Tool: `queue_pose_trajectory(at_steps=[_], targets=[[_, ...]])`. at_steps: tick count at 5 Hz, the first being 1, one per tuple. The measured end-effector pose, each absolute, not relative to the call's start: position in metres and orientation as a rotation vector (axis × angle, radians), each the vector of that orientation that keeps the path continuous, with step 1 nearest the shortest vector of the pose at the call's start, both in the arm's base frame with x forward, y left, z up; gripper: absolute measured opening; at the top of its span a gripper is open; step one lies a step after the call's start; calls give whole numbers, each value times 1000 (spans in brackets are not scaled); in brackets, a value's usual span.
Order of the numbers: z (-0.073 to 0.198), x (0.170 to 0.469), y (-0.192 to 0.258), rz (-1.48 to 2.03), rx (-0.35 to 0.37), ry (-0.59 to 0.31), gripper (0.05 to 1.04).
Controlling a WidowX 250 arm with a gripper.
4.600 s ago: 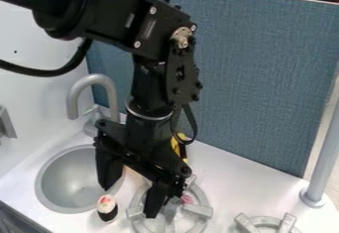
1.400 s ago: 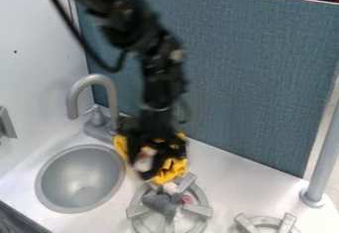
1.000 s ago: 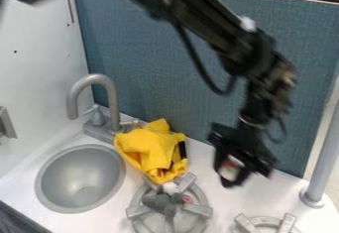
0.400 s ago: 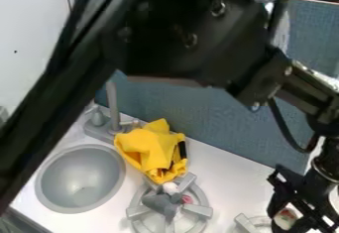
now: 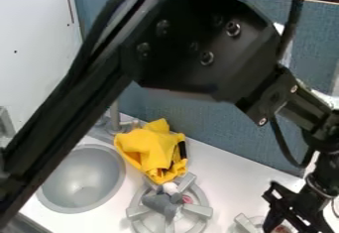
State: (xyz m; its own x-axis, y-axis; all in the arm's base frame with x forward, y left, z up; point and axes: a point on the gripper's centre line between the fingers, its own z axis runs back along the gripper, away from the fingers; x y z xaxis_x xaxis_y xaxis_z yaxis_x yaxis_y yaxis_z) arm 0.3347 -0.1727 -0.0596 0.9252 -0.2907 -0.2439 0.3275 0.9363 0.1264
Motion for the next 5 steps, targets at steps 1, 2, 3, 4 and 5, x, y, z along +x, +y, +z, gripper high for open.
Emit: queue_pose_trajectory(at_steps=[1, 2, 3, 4, 5], targets=[[-75, 332, -173, -340, 165, 258, 576], [-80, 339, -178, -360, 160, 259, 575], [-80, 343, -178, -359, 169, 245, 575], [-82, 345, -175, -357, 179, 208, 575], [-82, 345, -174, -355, 178, 205, 689]])
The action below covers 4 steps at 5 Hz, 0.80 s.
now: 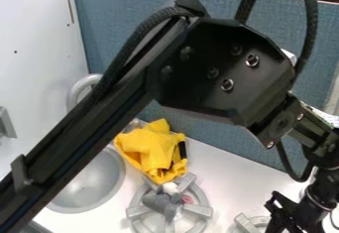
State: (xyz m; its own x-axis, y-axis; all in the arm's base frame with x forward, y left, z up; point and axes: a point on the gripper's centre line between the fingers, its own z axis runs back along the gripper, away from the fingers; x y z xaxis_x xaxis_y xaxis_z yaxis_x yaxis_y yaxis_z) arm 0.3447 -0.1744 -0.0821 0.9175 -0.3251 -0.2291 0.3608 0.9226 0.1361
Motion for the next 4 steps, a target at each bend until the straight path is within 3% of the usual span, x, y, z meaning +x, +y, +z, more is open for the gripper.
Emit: queue_pose_trajectory(at_steps=[1, 2, 3, 4], targets=[[-83, 339, -172, -319, 163, 221, 934], [-64, 339, -165, -253, 127, 215, 1010], [-26, 343, -156, -181, 53, 188, 1005], [6, 317, -131, -107, 38, 222, 1002]])
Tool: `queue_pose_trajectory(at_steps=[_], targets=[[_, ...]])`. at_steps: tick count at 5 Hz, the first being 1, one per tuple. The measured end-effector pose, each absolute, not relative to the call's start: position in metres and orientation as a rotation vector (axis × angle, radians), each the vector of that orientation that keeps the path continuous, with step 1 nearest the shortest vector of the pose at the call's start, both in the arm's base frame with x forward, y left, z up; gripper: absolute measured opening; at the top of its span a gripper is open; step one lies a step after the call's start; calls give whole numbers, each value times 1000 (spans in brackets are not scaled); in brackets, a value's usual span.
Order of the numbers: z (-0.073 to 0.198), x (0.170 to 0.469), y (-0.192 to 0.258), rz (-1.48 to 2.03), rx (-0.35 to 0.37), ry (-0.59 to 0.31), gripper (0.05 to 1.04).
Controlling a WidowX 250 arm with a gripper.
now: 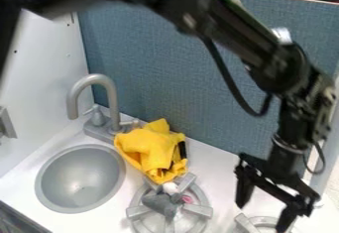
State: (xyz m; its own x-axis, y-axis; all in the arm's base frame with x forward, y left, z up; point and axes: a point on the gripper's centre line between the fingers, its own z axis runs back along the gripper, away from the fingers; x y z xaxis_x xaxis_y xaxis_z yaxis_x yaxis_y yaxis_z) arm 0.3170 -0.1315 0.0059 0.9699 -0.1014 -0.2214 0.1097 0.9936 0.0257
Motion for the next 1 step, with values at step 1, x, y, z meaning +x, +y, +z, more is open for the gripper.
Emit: queue_pose_trajectory(at_steps=[1], targets=[[25, 281, -94, -15, 109, 275, 1001]])
